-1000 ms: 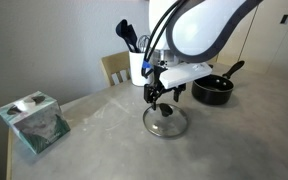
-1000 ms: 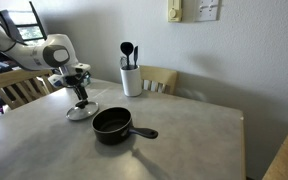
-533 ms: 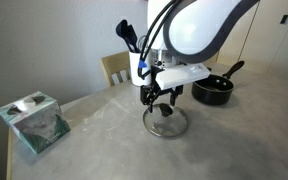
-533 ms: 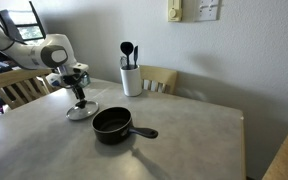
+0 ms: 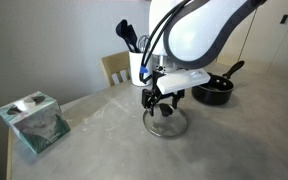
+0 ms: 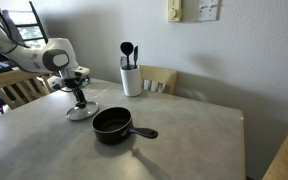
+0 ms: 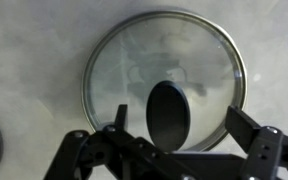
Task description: Put the glass lid on top of the black pot
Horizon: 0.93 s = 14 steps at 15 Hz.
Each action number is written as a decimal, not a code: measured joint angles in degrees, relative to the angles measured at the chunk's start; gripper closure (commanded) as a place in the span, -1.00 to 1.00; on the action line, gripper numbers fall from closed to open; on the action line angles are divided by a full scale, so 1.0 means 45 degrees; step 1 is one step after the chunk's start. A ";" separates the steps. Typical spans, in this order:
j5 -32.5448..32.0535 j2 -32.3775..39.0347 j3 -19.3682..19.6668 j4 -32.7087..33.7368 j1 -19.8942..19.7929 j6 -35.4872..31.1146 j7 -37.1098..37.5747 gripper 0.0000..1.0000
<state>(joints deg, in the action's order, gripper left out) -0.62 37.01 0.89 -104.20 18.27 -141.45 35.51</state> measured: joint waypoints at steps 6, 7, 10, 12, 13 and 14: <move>0.0014 0.0111 0.0000 -0.0007 -0.0166 -0.0088 -0.0045 0.40; 0.0015 0.0121 0.0000 -0.0006 -0.0167 -0.0088 -0.0073 0.53; 0.0001 0.0114 -0.0039 0.0043 -0.0159 -0.0045 -0.0580 0.70; 0.0011 0.0112 -0.0194 0.0052 -0.0178 -0.0045 -0.1279 0.70; 0.0011 0.0097 -0.0291 0.0067 -0.0179 -0.0024 -0.1625 0.70; 0.0008 0.0059 -0.0387 0.0089 -0.0179 0.0043 -0.1979 0.70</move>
<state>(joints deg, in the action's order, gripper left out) -0.58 37.27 -0.85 -103.80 17.47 -141.26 26.60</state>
